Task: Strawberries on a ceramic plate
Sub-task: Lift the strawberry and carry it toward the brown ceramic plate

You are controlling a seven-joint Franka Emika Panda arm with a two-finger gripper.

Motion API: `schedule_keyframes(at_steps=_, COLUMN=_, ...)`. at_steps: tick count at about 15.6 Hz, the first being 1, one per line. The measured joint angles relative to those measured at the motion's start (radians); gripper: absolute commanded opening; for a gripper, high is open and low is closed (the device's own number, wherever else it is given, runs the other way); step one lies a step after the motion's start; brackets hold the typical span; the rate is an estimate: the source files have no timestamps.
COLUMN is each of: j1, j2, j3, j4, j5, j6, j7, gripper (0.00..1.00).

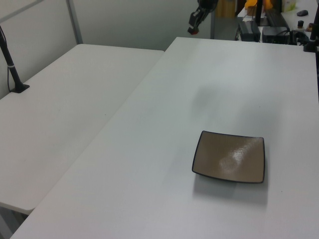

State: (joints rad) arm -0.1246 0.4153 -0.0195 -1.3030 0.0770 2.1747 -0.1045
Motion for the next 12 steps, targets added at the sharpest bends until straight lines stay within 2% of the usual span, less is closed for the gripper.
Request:
schedule_keyframes(at_steps=7, j1=0.057, j2=-0.202, j3=0.002, j4=-0.09, j5=0.06, j6=-0.396, j7=-0.125, gripper=0.0)
schedule_keyframes(at_steps=9, j1=0.091, j2=-0.242, j3=0.003, j4=-0.13, j5=0.061, j6=-0.472, j7=-0.131, gripper=0.0)
schedule_keyframes(at_steps=12, j1=0.152, j2=-0.301, j3=0.004, j4=-0.23, j5=0.061, j6=-0.486, j7=-0.131, gripper=0.0)
